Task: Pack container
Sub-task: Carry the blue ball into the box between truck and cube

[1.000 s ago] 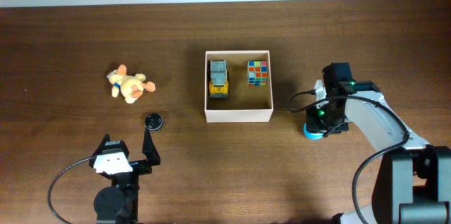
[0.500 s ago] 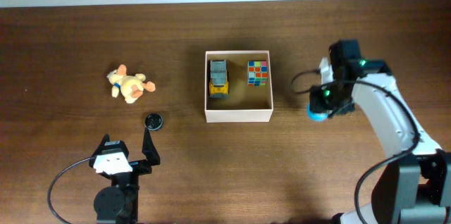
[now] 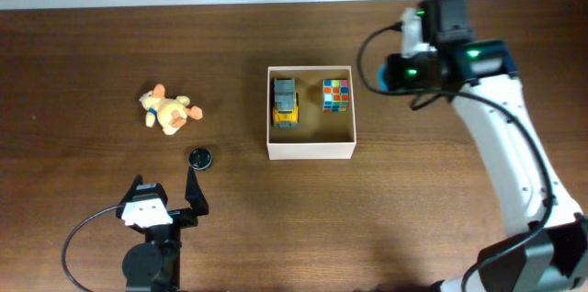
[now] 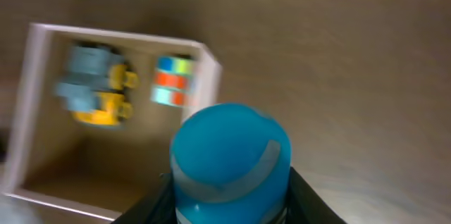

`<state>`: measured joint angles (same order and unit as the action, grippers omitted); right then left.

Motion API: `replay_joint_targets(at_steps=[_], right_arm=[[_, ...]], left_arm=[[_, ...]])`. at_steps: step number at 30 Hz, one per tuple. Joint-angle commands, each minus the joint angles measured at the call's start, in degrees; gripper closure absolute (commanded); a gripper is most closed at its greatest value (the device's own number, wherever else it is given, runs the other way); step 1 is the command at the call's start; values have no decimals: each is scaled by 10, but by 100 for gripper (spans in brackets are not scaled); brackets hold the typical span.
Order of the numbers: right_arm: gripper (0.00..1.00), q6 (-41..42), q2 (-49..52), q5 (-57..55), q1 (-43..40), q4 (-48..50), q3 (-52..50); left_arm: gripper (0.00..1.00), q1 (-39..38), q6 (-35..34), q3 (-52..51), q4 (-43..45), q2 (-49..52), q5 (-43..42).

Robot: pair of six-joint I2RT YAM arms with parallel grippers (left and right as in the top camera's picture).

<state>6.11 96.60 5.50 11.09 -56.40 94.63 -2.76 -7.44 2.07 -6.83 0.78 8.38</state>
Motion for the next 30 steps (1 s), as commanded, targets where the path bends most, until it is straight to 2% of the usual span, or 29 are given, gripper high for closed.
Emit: replay_joint_targets(at_steps=[1, 11, 18, 30], right_arm=[[62, 40, 13, -1, 47, 31, 9], [62, 86, 101, -12, 135, 115, 9], [63, 103, 170, -12, 140, 123, 9], [62, 122, 201, -10, 140, 168, 9]], left_arm=[[1, 2, 9, -3, 1, -4, 4], [1, 2, 9, -3, 1, -4, 4], [1, 2, 9, -3, 1, -4, 4], [1, 2, 9, -3, 1, -4, 4]])
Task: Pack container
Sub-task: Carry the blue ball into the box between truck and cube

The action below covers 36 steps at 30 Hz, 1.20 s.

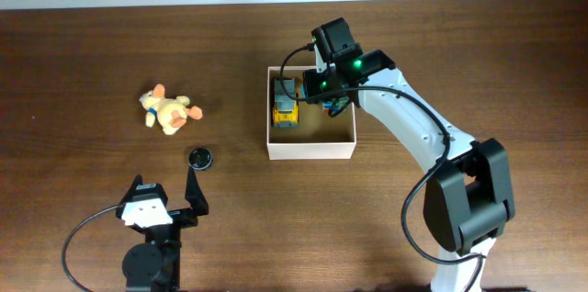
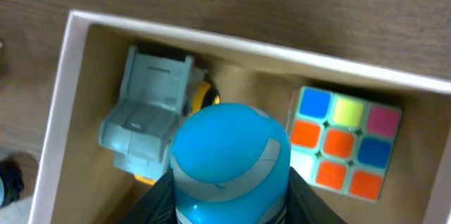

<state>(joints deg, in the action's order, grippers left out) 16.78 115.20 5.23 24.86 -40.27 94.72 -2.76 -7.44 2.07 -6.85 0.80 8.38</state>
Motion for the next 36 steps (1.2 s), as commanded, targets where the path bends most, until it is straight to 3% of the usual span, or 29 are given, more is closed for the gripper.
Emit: replay_joint_targets(at_steps=[1, 15, 16, 18, 21, 23, 32, 36], right_arm=[[62, 23, 22, -8, 2, 12, 8], [62, 37, 42, -5, 2, 45, 8], [61, 37, 42, -5, 2, 48, 8], [46, 40, 42, -6, 2, 54, 8], [31, 50, 42, -12, 2, 55, 8], [25, 50, 42, -12, 2, 54, 8], [24, 50, 40, 14, 2, 51, 15], [24, 49, 29, 36, 4, -2, 65]], left_arm=[[1, 2, 9, -3, 2, -5, 4], [1, 2, 9, -3, 2, -5, 4], [1, 2, 9, -3, 2, -5, 4], [1, 2, 9, -3, 2, -5, 4], [1, 2, 9, -3, 2, -5, 4], [1, 2, 9, -3, 2, -5, 4], [1, 2, 9, -3, 2, -5, 4], [1, 2, 9, -3, 2, -5, 4]])
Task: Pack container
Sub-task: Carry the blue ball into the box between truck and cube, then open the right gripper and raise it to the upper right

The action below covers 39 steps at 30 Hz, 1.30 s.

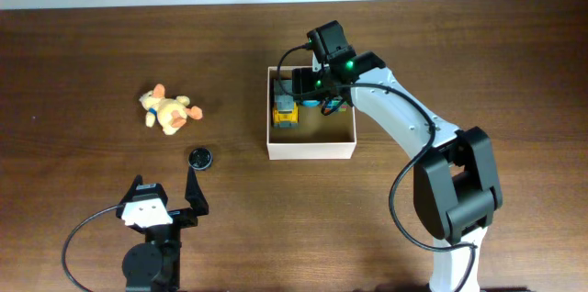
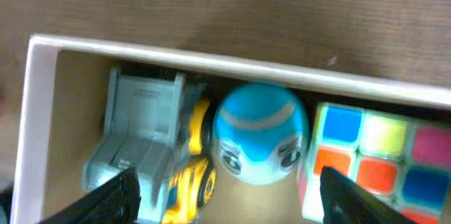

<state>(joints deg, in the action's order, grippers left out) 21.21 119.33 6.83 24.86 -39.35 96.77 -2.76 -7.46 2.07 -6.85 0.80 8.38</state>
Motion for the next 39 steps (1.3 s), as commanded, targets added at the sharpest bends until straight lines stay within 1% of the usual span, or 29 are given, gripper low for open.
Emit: replay_joint_targets(at_steps=[1, 4, 6, 10, 13, 16, 21, 27, 30, 33, 39], right_arm=[[24, 0, -17, 19, 6, -34, 69], [22, -28, -28, 6, 10, -103, 144], [21, -34, -34, -25, 10, -155, 202], [17, -30, -41, -133, -7, -246, 298], [11, -23, -41, -226, -39, -303, 337], [6, -23, -41, -275, -86, -347, 340], [1, -30, -37, -279, -180, -394, 337], [1, -83, -37, -270, -272, -395, 335], [1, -109, -37, -252, -304, -393, 335], [1, -109, -37, -248, -328, -393, 335], [1, -109, -37, -233, -340, -396, 335]], left_arm=[[1, 2, 9, -3, 2, -5, 4], [1, 2, 9, -3, 2, -5, 4], [1, 2, 9, -3, 2, -5, 4], [1, 2, 9, -3, 2, -5, 4], [1, 2, 9, -3, 2, -5, 4], [1, 2, 9, -3, 2, -5, 4], [1, 2, 9, -3, 2, -5, 4], [1, 2, 9, -3, 2, -5, 4], [1, 2, 9, -3, 2, -5, 4], [1, 2, 9, -3, 2, -5, 4], [1, 2, 9, -3, 2, -5, 4]])
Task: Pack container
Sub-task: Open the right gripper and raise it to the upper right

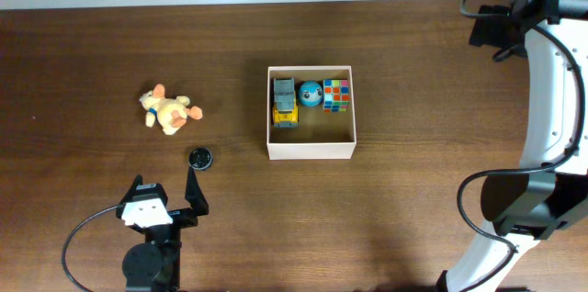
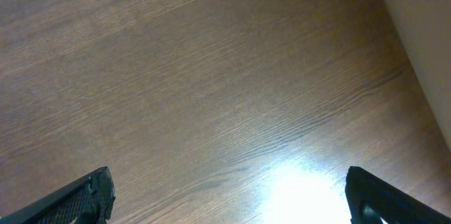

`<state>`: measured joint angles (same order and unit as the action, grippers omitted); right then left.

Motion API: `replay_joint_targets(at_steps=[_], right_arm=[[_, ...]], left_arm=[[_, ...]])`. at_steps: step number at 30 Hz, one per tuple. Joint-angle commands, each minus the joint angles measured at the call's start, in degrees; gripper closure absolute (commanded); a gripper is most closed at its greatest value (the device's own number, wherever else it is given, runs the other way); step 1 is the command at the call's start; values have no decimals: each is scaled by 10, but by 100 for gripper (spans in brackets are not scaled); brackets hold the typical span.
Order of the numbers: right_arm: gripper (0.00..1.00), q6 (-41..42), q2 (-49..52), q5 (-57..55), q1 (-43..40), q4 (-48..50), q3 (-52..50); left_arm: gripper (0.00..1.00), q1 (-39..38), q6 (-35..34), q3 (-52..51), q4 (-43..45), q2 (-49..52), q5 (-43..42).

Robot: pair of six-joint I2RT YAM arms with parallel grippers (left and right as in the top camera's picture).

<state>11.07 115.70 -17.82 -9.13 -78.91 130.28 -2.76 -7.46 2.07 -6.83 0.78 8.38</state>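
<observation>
A white open box (image 1: pixel 310 151) stands mid-table. Inside it lie a grey and yellow toy truck (image 1: pixel 286 104), a blue ball toy with a face (image 1: pixel 310 94) and a colourful puzzle cube (image 1: pixel 337 95), side by side along the far wall. A yellow plush toy (image 1: pixel 167 109) and a small black round cap (image 1: pixel 200 157) lie on the table left of the box. My right gripper (image 2: pixel 229 199) is open and empty over bare wood at the far right corner; its arm (image 1: pixel 542 16) shows at the top right. My left gripper (image 1: pixel 165 202) rests near the front edge, jaws apart.
The dark wooden table (image 1: pixel 413 200) runs to a pale wall at the back. In the right wrist view the table's far edge (image 2: pixel 402 55) meets that wall on the right side.
My right gripper, which was open over the box just above the blue ball, has moved away to the far right corner of the table. The ball lies in the box.
My right gripper held the blue ball to the right of the box. Then it held the ball over the box, between truck and cube. Then it was open with the ball lying between them. Now it is far off at the right corner, empty.
</observation>
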Motion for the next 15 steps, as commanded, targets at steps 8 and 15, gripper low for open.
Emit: replay_joint_targets(at_steps=[8, 15], right_arm=[[1, -7, 0, 26, 2, 0, 0], [1, -7, 0, 26, 1, 0, 0]], left_arm=[[1, 2, 9, -3, 1, -4, 4], [1, 2, 9, -3, 1, -4, 4]])
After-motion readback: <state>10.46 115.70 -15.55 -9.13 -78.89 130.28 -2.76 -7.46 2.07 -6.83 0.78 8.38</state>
